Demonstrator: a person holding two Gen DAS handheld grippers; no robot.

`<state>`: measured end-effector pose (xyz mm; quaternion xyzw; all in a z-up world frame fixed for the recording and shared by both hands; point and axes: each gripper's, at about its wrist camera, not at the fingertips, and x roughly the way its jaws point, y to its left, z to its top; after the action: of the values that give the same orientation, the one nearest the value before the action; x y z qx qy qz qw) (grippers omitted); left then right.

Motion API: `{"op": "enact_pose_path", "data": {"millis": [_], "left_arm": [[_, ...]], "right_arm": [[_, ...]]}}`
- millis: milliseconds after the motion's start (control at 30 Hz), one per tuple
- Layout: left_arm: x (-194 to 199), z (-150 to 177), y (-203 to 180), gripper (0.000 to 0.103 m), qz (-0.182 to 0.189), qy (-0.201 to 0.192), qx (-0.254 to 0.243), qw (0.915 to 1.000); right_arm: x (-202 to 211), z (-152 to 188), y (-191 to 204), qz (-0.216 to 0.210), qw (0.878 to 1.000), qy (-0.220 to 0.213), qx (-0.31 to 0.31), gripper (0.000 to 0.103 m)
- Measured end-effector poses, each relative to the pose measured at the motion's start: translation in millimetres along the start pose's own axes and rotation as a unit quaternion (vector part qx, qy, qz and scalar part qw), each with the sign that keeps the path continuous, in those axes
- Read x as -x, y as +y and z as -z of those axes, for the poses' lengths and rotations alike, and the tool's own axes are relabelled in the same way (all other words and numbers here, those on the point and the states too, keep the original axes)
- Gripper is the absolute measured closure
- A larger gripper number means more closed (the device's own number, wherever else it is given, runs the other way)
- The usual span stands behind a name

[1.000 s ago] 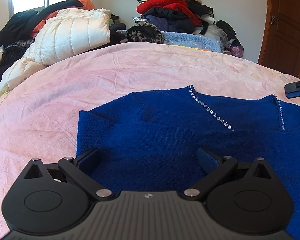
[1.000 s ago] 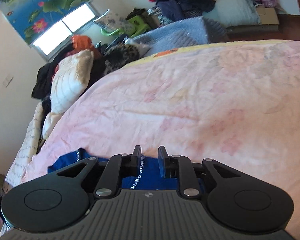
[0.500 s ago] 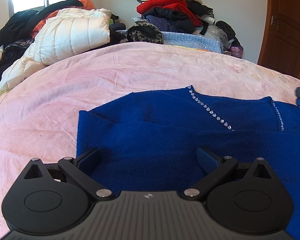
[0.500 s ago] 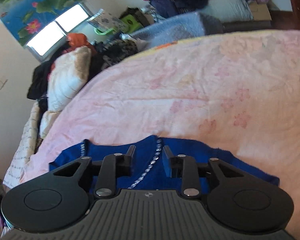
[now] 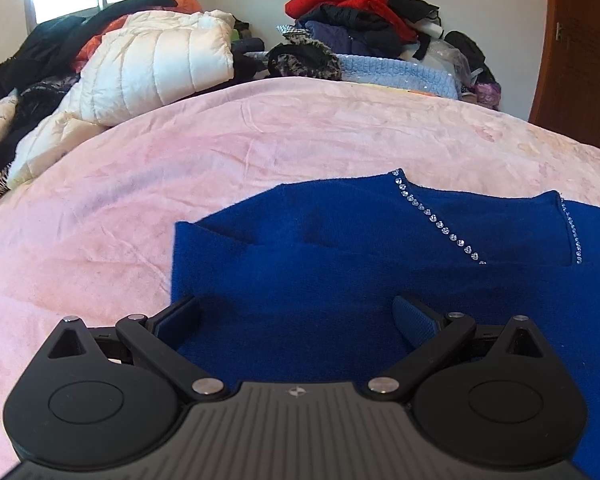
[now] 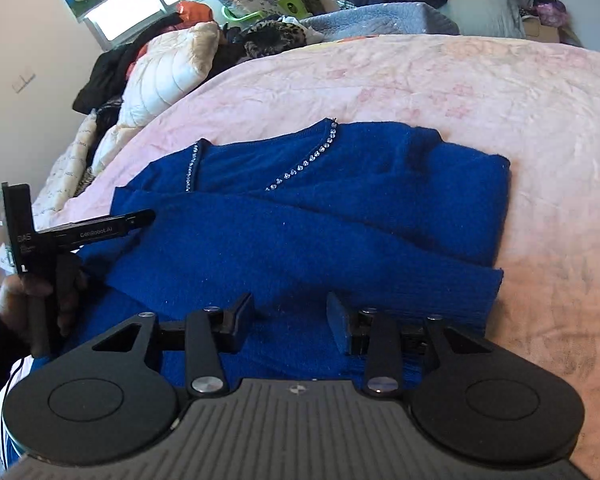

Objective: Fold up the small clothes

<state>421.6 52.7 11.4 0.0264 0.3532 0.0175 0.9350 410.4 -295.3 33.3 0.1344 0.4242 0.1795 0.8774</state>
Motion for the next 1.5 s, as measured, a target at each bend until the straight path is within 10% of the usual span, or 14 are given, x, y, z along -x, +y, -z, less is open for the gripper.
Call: {"op": "enact_pose_path", "data": {"millis": [67, 200, 433, 733, 1067, 1500], "left_arm": [[26, 1, 6, 0.0, -0.018, -0.025, 0.017, 0.9994], [101, 30, 33, 0.0, 0.063, -0.07, 0.063, 0.9936], [199, 136, 66, 0.0, 0.102, -0.059, 0.095, 0.9885], [249, 226, 89, 0.0, 0.151, -0.001, 0.218, 0.9642], [282, 261, 102, 0.0, 0.191, 0.013, 0.221, 0.9563], [280, 297, 158, 0.0, 0.338, 0.104, 0.395, 0.8481]], "right_arm": [[20, 8, 10, -0.006, 1.0, -0.021, -0.001, 0.053], [74, 53, 26, -0.073, 0.997, -0.034, 0.021, 0.031], [127, 157, 17, -0.128, 0.989, 0.005, -0.073, 0.029], [162, 215, 9, -0.145, 0.976, -0.007, -0.162, 0.029], [190, 262, 13, -0.135, 0.967, -0.001, -0.216, 0.028], [205, 289, 9, -0.136, 0.958, -0.004, -0.254, 0.028]]}}
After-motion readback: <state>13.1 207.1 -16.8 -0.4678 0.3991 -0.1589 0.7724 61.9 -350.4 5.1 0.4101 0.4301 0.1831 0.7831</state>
